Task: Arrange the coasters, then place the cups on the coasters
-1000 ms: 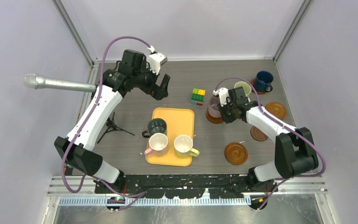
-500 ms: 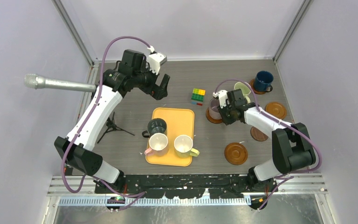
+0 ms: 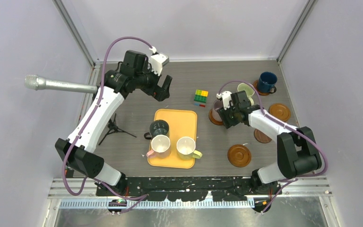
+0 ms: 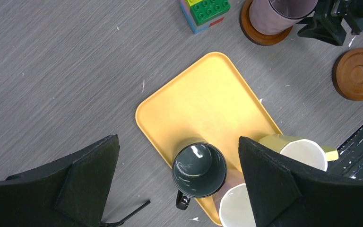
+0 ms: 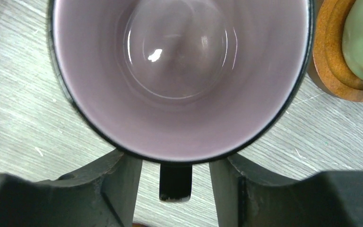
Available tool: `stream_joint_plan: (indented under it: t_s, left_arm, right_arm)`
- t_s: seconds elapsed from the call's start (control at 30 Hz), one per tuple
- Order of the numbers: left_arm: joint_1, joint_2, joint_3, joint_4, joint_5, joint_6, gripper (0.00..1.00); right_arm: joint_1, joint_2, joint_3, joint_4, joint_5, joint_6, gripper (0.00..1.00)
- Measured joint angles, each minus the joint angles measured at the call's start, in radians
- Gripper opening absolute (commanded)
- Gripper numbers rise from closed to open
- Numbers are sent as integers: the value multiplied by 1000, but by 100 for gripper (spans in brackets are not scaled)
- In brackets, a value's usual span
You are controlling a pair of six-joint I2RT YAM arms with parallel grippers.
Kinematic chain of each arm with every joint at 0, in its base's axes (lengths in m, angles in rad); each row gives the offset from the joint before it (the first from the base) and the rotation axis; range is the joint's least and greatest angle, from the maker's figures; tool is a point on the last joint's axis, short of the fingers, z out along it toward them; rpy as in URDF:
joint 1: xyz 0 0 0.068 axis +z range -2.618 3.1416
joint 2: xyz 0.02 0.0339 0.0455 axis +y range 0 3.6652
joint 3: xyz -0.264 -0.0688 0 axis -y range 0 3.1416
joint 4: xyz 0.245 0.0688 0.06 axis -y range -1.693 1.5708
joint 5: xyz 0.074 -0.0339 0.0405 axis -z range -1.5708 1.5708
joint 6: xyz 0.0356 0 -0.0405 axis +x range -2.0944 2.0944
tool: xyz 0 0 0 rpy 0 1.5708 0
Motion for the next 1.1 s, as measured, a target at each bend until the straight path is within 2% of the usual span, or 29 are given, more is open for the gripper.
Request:
stream_joint_plan:
  t_s: [0.17,0.3,0.53,0.77,1.0,1.1]
  left_arm:
    - [0,0,-1,-2,0,5,100]
    - [0,4,-1,-26,-1,11,100]
    - [0,5,-77,-119,-6,77,100]
    - [26,-30,-257,-194,-49,204,97]
    - [50,-65,-278,-229,-48,291,99]
    - [50,-95,-290,-225,-34,293,100]
  right_arm:
    - [0,-72,0,-65,-13,3,71]
    - [0,-153,4,-149,-31,7,76]
    - [0,-275,76,-305,-69,29,78]
    - [0,-283,183,-372,-87,49,78]
    - [2,-282,230,-462,-164,52,78]
    - [50,-304,242,-515,-226,37,78]
